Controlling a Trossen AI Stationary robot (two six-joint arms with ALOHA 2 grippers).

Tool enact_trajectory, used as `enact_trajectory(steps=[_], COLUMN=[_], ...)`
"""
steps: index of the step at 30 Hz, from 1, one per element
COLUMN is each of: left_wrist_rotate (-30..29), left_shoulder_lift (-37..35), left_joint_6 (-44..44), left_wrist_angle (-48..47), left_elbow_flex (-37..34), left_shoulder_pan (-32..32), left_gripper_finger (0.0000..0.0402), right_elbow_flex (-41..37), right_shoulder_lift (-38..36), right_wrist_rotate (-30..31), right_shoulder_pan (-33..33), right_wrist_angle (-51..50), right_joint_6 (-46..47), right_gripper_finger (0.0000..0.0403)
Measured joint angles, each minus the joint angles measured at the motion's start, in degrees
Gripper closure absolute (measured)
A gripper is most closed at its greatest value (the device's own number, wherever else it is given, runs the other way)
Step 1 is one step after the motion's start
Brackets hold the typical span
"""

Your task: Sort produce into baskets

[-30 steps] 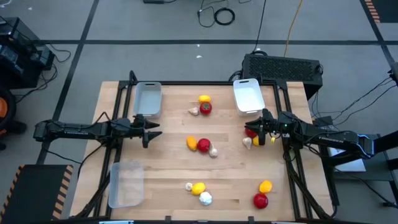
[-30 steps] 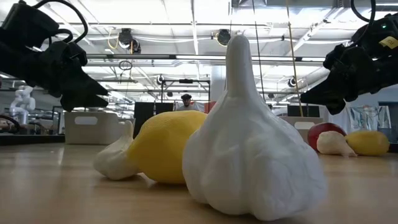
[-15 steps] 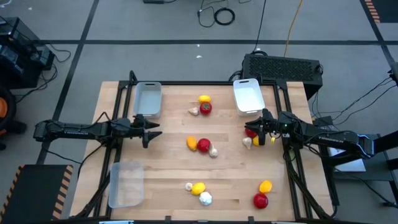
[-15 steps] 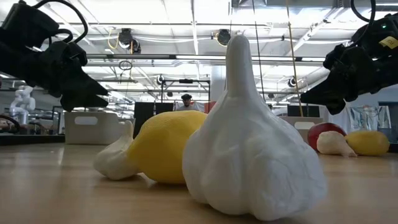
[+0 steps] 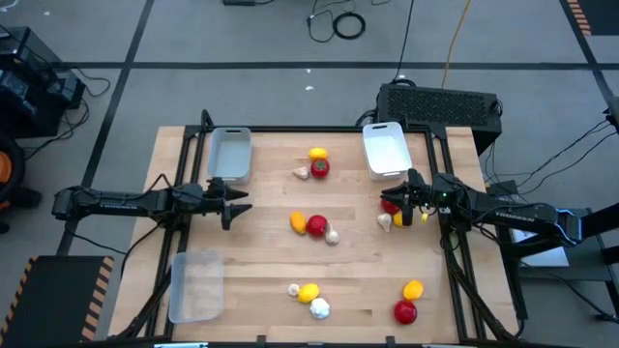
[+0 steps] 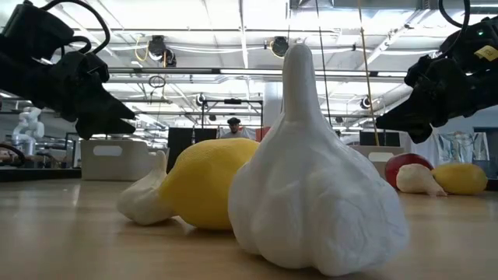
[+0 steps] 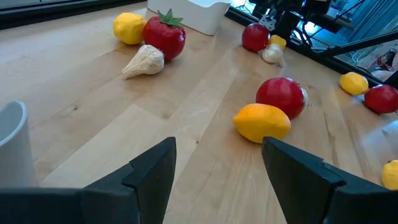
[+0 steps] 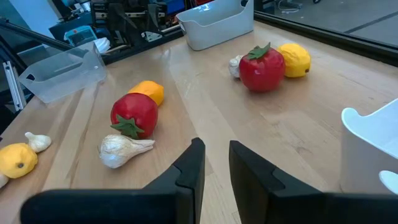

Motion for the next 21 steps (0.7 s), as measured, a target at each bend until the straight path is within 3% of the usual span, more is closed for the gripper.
enact_trajectory(steps=[12,17,21], left_wrist_rotate=[0.00,-0.14,-2.72], left_shoulder_lift=[0.00,0.02,0.02], left_joint_6=[0.18,8.74,4.71], left_wrist_angle=[-0.02,0.45,6.72], left_elbow_flex=[0.00,0.00,-0.02], left_shoulder_pan=[0.00,0.00,0.00], left_gripper_finger=[0.0155,0.0155,0.0155], right_elbow_flex=[0.00,0.00,0.00], right_shoulder_lift=[0.00,0.00,0.00], right_wrist_rotate=[0.00,0.00,0.02], right_shoulder_pan=[-0.01,0.00,-0.02], right_wrist_angle=[0.01,0.02,0.11], right_joint_6=[0.00,0.00,0.10], right_gripper_finger=[0.0339,0.0339,0.0339])
